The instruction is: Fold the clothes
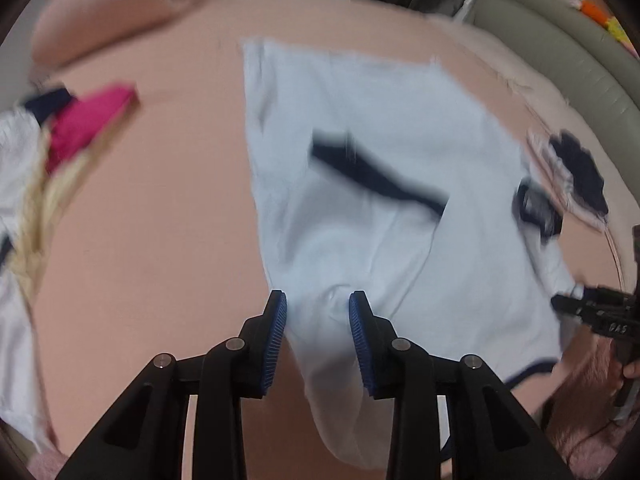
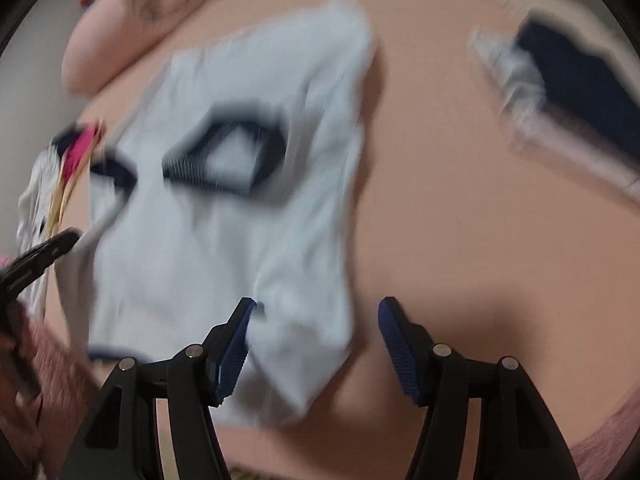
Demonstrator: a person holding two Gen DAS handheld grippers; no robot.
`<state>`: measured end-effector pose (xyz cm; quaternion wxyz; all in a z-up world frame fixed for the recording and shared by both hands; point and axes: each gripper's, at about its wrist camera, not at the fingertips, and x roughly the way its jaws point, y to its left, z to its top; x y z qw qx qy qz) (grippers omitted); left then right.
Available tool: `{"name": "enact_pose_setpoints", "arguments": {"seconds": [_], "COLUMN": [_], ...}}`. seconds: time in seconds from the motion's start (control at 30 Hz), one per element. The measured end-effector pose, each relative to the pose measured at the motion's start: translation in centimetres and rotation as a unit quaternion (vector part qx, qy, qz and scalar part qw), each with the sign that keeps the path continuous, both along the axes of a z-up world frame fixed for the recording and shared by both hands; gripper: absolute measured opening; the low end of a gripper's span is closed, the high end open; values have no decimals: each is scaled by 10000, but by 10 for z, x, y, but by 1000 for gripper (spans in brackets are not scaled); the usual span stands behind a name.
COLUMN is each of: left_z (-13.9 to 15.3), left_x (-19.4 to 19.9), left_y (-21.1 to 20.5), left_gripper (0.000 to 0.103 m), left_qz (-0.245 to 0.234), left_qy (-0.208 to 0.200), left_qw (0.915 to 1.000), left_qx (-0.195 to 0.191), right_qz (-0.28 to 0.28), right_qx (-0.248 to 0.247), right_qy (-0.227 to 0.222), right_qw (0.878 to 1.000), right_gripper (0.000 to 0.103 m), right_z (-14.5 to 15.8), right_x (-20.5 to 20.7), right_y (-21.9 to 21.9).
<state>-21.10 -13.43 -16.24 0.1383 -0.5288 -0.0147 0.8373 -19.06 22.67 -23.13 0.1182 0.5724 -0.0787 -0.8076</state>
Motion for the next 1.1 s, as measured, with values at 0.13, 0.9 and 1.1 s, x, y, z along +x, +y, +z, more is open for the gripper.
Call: {"name": "enact_pose_setpoints", "arguments": {"seconds": [0.13, 0.9, 1.1], "left_z": [30, 24, 0], "left_x": [16, -22, -30], "left_y": [15, 173, 176], "left_gripper": [30, 28, 28], "left_qz": [-92, -1549, -877], "left_qy": [825, 717, 597], "left_qw": [9959, 9851, 9938], "left_qx": [361, 208, -343], "right_qz": [-427, 1475, 1825], "right_qx": [-558, 517, 611], "right_qy": [620, 987, 767], "right_qw": [9956, 9828, 9783], "right_gripper": [63, 63, 63], "right_z": [32, 47, 2], "right_x": [9, -111, -164], "right_y": [16, 2, -22]}}
